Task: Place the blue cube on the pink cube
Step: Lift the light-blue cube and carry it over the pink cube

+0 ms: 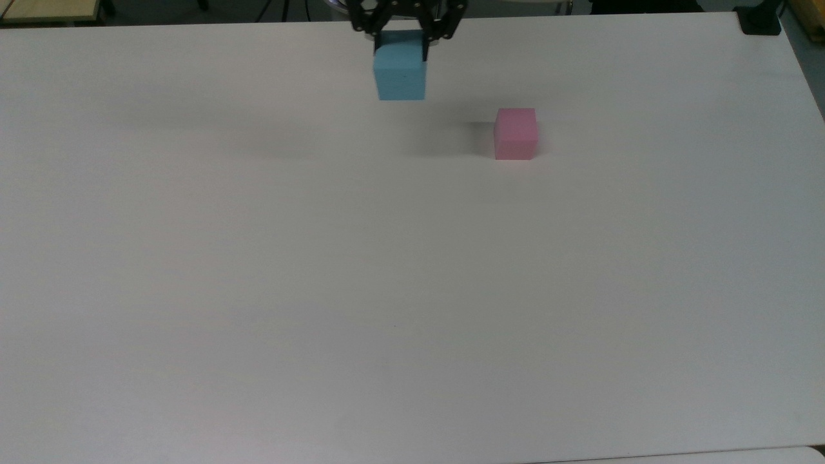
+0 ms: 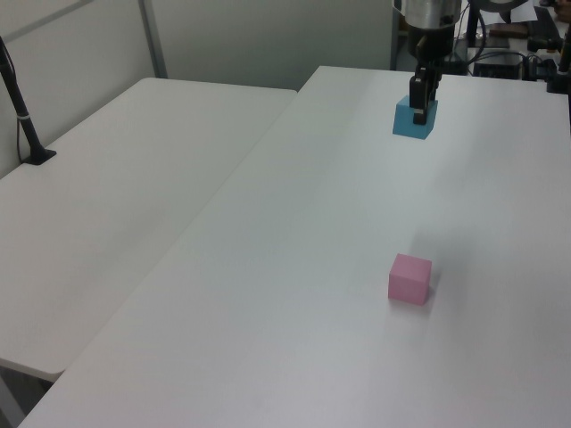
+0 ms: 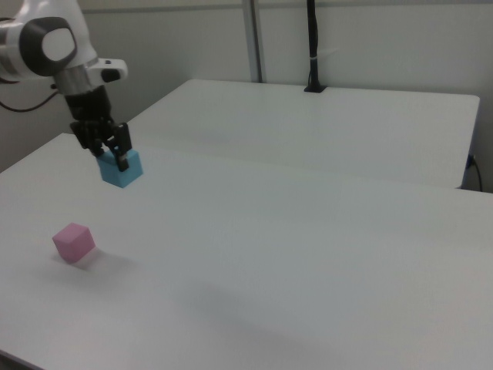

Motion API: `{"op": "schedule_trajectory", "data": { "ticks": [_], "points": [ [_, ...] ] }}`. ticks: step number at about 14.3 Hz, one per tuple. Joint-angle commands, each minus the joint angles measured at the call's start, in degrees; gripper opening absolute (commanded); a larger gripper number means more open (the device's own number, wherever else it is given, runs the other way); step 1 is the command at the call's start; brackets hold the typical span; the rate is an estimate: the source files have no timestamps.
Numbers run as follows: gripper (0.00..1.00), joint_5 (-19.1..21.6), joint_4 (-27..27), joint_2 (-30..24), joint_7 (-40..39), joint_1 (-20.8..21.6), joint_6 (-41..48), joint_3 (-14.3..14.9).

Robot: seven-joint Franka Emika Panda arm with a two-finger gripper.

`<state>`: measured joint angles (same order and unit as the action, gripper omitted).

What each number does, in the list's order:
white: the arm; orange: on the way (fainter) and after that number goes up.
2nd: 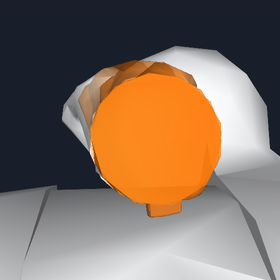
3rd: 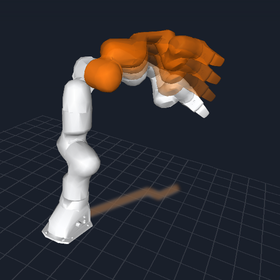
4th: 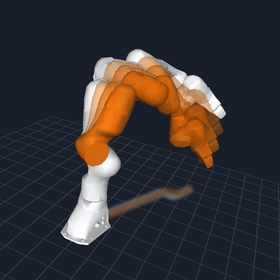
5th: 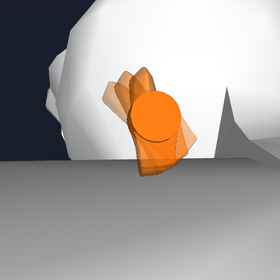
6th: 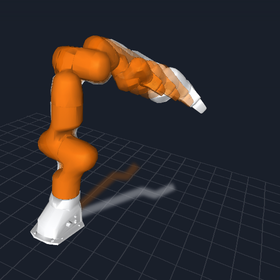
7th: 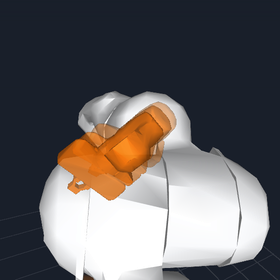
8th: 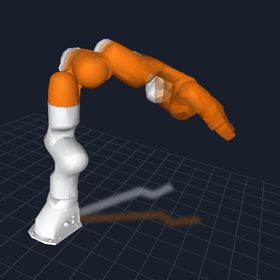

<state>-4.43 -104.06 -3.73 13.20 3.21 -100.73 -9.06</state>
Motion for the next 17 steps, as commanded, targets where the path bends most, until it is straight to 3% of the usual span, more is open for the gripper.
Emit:
{"op": "schedule_trajectory", "data": {
  "ticks": [1, 6, 8, 13, 17],
  "points": [
    [0.46, 3.1, -1.9, -1.6, 0.0, -0.2, 1.0, -4.6],
    [0.46, 4.9, -3.5, -1.2, 8.5, 0.0, 0.2, -10.8],
    [0.46, 6.1, -4.0, -0.3, 10.1, 0.2, -0.4, -12.1],
    [0.46, 5.9, -10.8, 0.0, 16.8, 0.3, -12.6, -16.2],
    [0.46, 5.3, -11.1, 1.5, 17.8, 0.3, -14.1, -17.9]
  ]
}}
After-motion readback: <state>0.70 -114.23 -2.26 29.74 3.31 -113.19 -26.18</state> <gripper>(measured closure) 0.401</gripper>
